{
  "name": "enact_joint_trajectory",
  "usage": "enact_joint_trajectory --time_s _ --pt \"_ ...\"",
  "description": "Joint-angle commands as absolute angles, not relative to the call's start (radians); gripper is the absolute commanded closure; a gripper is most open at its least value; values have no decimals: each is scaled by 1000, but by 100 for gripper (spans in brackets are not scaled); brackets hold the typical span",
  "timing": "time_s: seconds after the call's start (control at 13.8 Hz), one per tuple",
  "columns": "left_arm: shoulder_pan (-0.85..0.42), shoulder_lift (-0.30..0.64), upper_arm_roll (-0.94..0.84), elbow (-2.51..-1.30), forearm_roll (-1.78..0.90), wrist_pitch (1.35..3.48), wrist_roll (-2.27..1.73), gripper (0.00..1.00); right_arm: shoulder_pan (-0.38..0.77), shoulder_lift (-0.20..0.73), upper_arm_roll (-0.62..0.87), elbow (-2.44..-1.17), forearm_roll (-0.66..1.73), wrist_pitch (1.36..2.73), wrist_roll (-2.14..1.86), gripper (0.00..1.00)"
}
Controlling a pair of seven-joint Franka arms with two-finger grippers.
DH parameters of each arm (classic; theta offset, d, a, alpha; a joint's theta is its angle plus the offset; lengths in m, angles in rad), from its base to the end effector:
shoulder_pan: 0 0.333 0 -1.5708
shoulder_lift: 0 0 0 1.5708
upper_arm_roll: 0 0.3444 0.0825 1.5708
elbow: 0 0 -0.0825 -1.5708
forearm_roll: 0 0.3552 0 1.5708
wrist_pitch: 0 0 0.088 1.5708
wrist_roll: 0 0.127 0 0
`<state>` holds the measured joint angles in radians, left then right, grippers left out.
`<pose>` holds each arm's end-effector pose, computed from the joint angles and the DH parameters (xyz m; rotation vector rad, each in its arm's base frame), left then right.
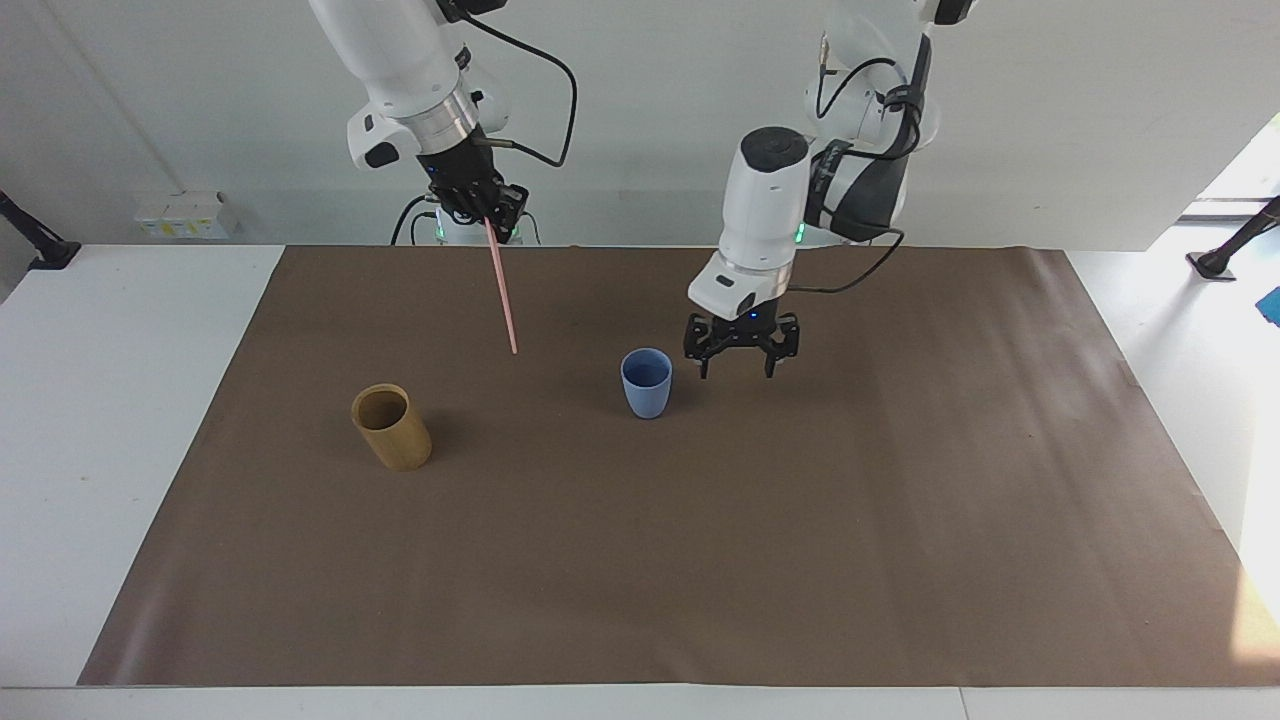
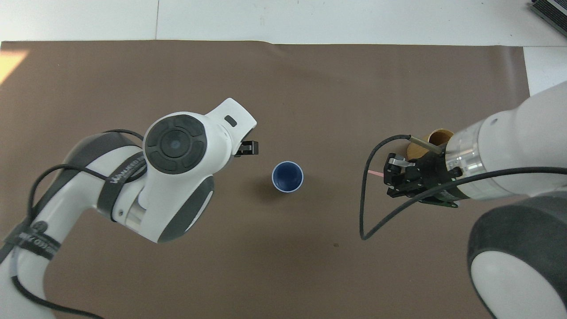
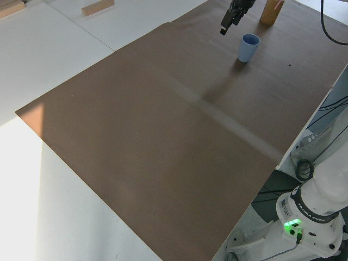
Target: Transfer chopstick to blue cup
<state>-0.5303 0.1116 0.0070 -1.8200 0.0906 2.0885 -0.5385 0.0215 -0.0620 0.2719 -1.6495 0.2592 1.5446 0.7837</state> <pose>0.5128 -0.2891 0.5064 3.1212 -0.0368 0.2772 0.4684 0.1810 0.6303 -2.8586 0.7151 0.2413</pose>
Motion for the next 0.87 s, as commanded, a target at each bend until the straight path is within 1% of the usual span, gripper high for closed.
enact_joint_trajectory --time_s 0.0,0.15,0.36,0.44,0.58,0.65,0.8 --pt "-438 8 -2 -1839 78 1976 -424 0 107 -31 276 -1651 290 1597 928 100" --pt "-370 -34 -2 -1838 75 1890 -297 0 165 -2 276 -1651 311 1643 992 100" --pt "-255 -64 2 -1839 38 1838 -131 0 248 58 276 -1649 313 1736 1041 100" --pt "-223 -66 2 -1838 34 1818 -80 0 268 72 276 -1651 311 1764 1060 100" --pt "-157 -83 3 -1836 25 1789 25 0 273 84 276 -1669 298 1805 1049 100" --pt "-131 -90 5 -1819 25 1746 84 0 275 80 276 -1696 293 1830 1048 100" --pt "-106 -91 6 -1726 26 1628 121 0 296 77 278 -1755 293 1896 1034 100"
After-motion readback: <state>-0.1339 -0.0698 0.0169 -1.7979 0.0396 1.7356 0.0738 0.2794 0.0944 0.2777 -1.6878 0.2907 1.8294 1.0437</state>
